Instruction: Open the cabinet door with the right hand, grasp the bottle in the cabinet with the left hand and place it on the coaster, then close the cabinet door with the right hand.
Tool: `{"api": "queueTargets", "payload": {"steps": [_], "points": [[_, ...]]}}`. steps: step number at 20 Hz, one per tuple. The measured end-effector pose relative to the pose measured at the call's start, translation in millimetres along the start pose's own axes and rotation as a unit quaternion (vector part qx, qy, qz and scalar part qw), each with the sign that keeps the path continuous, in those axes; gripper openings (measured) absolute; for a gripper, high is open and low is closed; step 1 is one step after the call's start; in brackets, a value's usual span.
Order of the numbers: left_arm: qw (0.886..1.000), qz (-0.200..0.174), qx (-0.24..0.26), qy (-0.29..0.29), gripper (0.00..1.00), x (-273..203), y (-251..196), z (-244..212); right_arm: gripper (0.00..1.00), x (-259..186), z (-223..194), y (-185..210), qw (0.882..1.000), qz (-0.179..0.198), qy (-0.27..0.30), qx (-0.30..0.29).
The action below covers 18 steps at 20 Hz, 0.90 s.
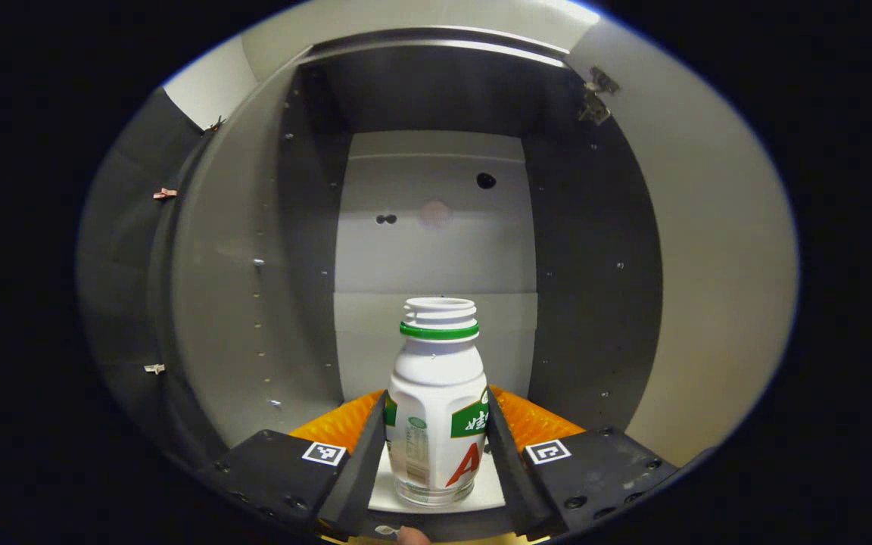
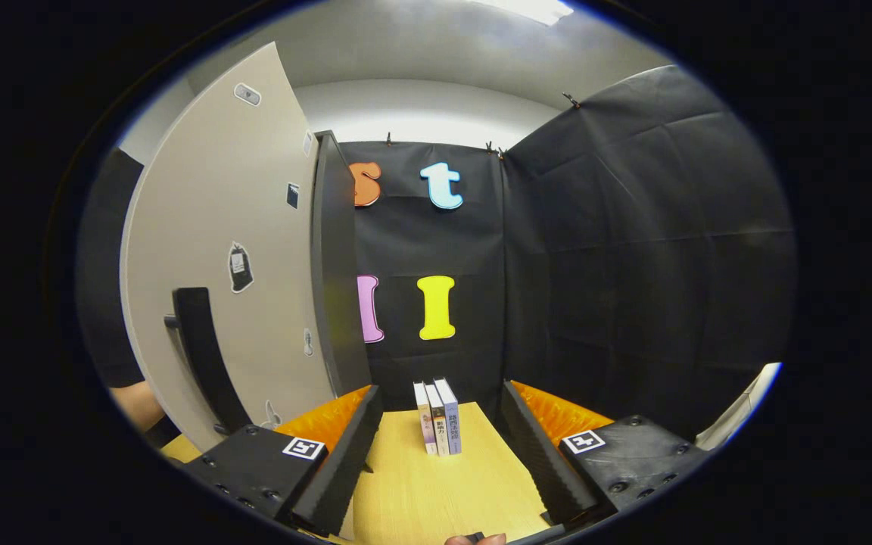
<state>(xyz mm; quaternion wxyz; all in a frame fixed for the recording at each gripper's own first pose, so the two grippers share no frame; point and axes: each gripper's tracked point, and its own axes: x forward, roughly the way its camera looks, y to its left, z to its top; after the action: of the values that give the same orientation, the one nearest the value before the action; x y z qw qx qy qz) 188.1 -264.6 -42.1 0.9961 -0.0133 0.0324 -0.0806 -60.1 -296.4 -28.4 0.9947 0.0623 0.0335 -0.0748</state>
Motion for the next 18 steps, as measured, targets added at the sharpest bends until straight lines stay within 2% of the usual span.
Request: {"api": "queueTargets", "payload": {"steps": [8, 13, 18], "points": [[1.000, 0.009, 0.010, -0.004, 0.71, -94, 77, 3, 0.98, -19, 8, 19, 1.000, -0.006, -0.017, -0.008], [1.000, 0.008, -0.001, 0.005, 0.71, -136, 113, -23, 0.98, -29, 15, 24, 0.999, -0.021, -0.028, -0.006], [1.000, -0.003, -0.005, -0.002, 0.71, -172, 137, -46, 0.98, -39, 16, 38, 0.999, -0.023, -0.034, -0.029]]}}
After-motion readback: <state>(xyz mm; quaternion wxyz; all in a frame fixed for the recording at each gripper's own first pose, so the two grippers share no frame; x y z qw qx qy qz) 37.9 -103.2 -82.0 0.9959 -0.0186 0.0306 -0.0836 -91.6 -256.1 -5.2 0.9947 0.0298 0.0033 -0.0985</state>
